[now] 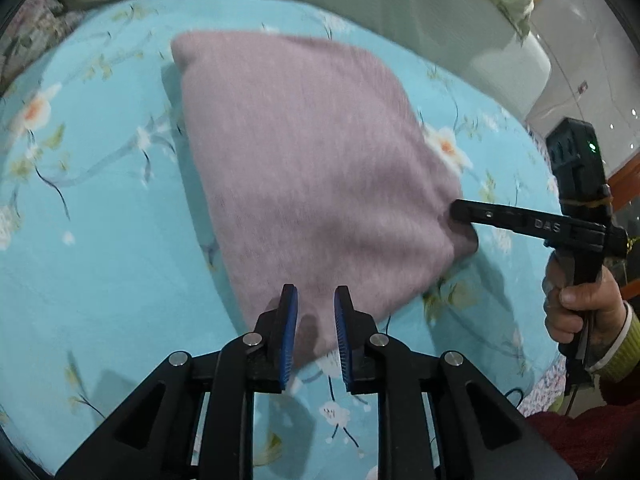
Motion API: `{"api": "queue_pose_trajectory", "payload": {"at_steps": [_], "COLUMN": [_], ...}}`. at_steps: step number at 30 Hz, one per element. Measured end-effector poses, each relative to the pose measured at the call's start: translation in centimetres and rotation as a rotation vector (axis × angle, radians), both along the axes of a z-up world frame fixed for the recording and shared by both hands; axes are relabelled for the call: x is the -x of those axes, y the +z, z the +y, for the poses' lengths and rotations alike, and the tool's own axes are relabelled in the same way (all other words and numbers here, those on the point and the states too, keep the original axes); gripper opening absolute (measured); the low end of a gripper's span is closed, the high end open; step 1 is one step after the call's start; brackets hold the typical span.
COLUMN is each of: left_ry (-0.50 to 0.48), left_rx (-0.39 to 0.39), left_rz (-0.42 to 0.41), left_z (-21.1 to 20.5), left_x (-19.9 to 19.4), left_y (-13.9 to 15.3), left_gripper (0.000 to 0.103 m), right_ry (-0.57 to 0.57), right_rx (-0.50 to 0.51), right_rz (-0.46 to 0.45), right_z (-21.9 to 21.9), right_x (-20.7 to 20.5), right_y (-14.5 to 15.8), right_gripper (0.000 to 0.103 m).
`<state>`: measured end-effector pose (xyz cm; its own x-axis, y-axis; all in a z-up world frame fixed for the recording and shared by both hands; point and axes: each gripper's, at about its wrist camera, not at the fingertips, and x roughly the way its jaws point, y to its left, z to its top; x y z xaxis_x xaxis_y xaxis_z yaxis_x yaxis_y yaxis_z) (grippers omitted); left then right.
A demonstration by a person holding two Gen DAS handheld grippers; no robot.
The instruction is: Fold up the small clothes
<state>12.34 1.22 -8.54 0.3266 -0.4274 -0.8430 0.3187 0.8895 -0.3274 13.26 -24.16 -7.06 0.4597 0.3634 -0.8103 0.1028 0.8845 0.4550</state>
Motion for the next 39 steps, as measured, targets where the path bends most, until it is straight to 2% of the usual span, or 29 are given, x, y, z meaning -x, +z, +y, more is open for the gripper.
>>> {"api": "queue_pose_trajectory", "payload": {"at_steps": [6,11,14,15,16,18,20,23,28,36,39], "left_ry": [0.091,0.184,0.197,0.191,0.183,0.207,0.243,0.270,0.270,0.246,0.235], "left_rx": [0.029,0.021,0.025,0.028,0.021,-0.036,-0.066,-0.054,-0.046,-0.023,-0.038], "left_rz": [-0.062,-0.109,-0.122,-0.122,-0.112,-0.101,-0.075,-0.031,-0.045,-0.055,-0.052], "left_z": [1.1,1.2,0.8,0.5,0.2,0.0,0.5,1.6,1.9,1.8,1.4], "left_x": [-3.6,-8.2,-10.6,-11.4,-12.4,-13.9,-15.5,-16.8,-16.2,-10.6,-8.0], "left_y": [2.2,2.8,3.2,3.2,2.8,1.8,0.4,-1.1,-0.2,1.5,1.5], "left_gripper": [0.023,0.023,0.024,0.025,0.029,0.029,0.029,0.032,0.031,0.033,0.048], "right_ry": [-0.027,0.000,-0.001,-0.043,-0.073,-0.124,-0.127,-0.101,-0.084,-0.062,-0.056], "right_rx": [-0.012,-0.024,0.004,0.033,0.019,-0.060,-0.085,-0.060,-0.060,-0.080,-0.087], "right_rz": [-0.053,-0.037,-0.001,0.020,0.033,0.046,0.045,0.042,0.007,-0.017,-0.010], "right_z": [-1.0,-0.6,-0.7,-1.5,-2.4,-4.0,-4.3,-3.7,-3.2,-2.0,-1.3], "right_x": [-6.4,-11.3,-13.6,-13.9,-13.9,-13.6,-13.3,-13.1,-12.2,-8.2,-6.4], "right_y": [0.3,-1.1,-2.7,-3.5,-4.1,-5.3,-5.7,-5.0,-2.5,-0.2,-0.1], "right_gripper": [0.003,0.003,0.003,0.003,0.003,0.002,0.002,0.003,0.003,0.004,0.004]}}
